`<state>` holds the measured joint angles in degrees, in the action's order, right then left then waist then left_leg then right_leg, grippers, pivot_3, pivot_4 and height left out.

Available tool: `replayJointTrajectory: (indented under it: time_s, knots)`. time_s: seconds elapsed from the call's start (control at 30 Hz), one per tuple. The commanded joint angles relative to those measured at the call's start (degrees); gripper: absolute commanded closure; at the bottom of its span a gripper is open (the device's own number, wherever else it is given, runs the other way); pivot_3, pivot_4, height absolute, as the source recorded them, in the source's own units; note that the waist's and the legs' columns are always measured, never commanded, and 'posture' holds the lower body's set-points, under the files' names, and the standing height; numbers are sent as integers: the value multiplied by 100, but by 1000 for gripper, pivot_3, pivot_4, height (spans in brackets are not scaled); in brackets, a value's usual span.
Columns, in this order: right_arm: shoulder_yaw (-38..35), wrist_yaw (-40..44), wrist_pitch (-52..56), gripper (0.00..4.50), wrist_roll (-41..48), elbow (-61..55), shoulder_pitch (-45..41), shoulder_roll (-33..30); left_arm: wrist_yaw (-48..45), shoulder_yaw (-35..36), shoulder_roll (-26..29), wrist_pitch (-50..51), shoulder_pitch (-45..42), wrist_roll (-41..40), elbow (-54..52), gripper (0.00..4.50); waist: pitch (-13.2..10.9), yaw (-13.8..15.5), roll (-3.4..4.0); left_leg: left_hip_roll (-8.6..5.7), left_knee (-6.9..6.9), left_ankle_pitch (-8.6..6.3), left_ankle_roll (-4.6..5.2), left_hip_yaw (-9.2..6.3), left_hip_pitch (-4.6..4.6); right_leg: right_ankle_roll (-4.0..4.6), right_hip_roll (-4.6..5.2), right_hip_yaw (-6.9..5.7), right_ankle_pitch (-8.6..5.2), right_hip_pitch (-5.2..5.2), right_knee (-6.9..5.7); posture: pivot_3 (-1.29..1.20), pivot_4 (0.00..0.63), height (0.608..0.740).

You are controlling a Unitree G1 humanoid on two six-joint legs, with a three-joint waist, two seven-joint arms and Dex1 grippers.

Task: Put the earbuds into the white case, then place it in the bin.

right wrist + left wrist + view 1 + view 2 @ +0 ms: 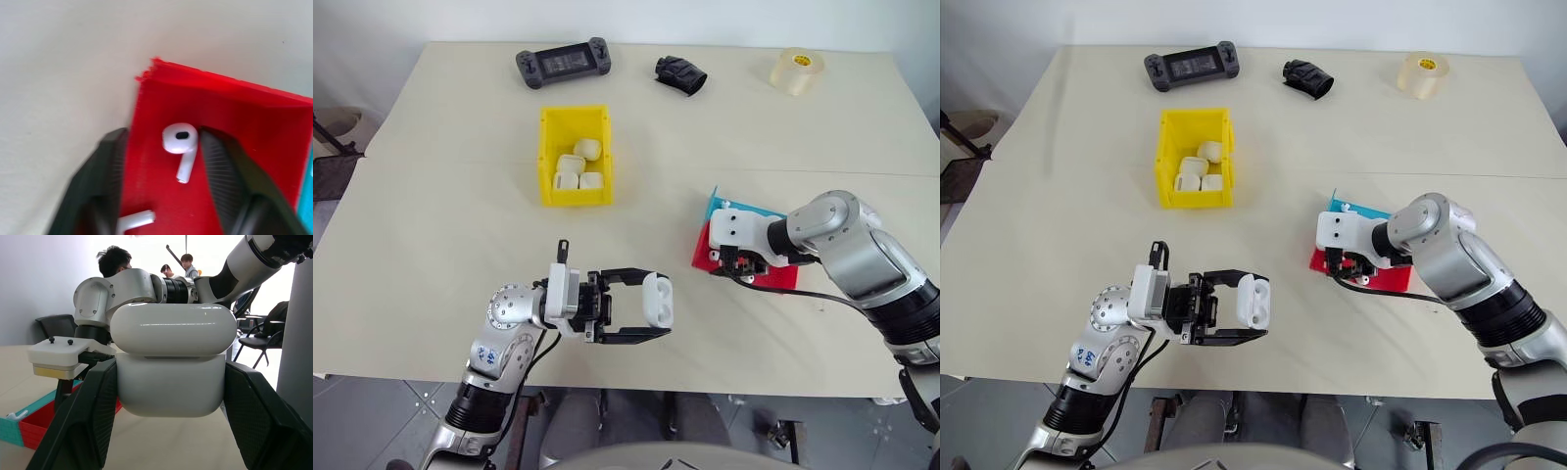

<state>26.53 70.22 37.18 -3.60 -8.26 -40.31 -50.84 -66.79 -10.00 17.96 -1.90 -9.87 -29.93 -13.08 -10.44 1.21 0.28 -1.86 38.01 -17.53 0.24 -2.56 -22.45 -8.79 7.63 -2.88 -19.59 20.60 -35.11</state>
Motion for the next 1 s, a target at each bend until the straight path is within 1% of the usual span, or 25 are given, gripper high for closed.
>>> replayJointTrajectory:
  time_s: [0.03,0.47,0.77,1.0]
  knots:
    - [-41,-15,-40,3189,-131,3,-53,-7,40,31,-15,-102,-25,-87,-221,1697,0,0,0,0,0,0,0,0,0,0,0,0,0,0,0,0,150,740]
    - [-79,141,-295,3189,-190,55,-60,-63,35,30,-27,-131,-43,-67,-178,1697,0,0,0,-1,0,1,-1,1,0,0,0,1,0,-1,0,0,150,740]
    - [-79,384,-914,3189,-305,301,-119,-141,41,34,-35,-154,-38,-58,-166,1697,0,1,0,-1,0,0,-1,2,0,0,1,1,0,-1,1,0,150,740]
    - [-75,498,-1204,3189,-448,453,-131,-154,58,44,-37,-167,-27,-52,-179,1697,0,3,0,-2,0,1,-1,1,0,0,1,1,0,-1,1,0,150,740]
